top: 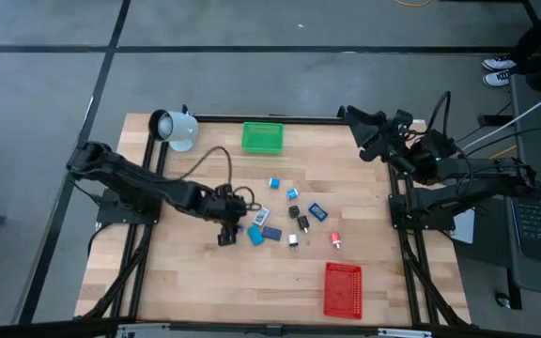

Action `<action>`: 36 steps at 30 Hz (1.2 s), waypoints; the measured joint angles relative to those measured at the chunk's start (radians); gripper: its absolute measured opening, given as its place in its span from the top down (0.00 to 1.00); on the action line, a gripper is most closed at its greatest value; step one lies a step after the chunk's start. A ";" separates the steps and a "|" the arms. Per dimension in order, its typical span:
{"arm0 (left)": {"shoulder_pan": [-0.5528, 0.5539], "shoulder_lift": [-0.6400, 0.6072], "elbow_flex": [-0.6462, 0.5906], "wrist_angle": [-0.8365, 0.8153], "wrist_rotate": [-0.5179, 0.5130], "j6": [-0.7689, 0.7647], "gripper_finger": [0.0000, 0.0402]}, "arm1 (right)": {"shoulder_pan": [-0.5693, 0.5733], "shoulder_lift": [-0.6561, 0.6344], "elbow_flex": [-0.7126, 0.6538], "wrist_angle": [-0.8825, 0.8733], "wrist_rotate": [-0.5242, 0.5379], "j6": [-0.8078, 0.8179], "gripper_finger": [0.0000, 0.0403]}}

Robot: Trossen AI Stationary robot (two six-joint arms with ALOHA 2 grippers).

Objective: Pick & Place Office items
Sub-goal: Put the dark blue charger adapter into the green bin

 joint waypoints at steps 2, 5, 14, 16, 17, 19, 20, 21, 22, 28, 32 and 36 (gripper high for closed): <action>-0.018 0.036 0.000 -0.007 0.004 0.006 0.35 | 0.001 0.000 0.000 -0.007 -0.024 0.013 0.38; -0.032 0.072 0.000 -0.010 0.009 0.003 0.35 | 0.000 0.000 0.000 -0.007 -0.038 0.016 0.38; -0.028 0.164 0.000 -0.008 0.010 0.000 0.35 | 0.003 0.000 0.000 -0.022 -0.047 0.041 0.38; -0.025 0.191 0.000 -0.010 0.016 -0.001 0.35 | 0.008 0.000 0.000 -0.022 -0.049 0.042 0.38; -0.024 0.201 0.000 -0.007 0.015 -0.003 0.35 | 0.010 0.000 0.000 -0.022 -0.049 0.042 0.38; -0.020 0.217 0.000 0.002 0.005 -0.003 0.35 | 0.012 0.000 0.000 -0.022 -0.049 0.042 0.38; -0.018 0.224 0.000 0.008 0.004 -0.006 0.35 | 0.012 0.000 0.000 -0.022 -0.049 0.042 0.38; -0.013 0.231 0.000 0.016 0.002 -0.008 0.35 | 0.012 0.000 0.000 -0.021 -0.049 0.042 0.38; -0.010 0.237 0.000 0.023 0.001 -0.008 0.35 | 0.012 0.000 0.000 -0.022 -0.049 0.042 0.38; 0.009 0.258 0.000 0.058 0.003 -0.028 0.43 | 0.012 0.000 0.000 -0.021 -0.048 0.043 0.38; 0.023 0.258 0.000 0.075 0.043 -0.028 0.57 | 0.012 0.000 0.000 -0.021 -0.046 0.041 0.38; 0.053 0.257 0.000 0.083 0.121 -0.066 0.69 | 0.011 0.000 0.000 -0.021 -0.040 0.038 0.38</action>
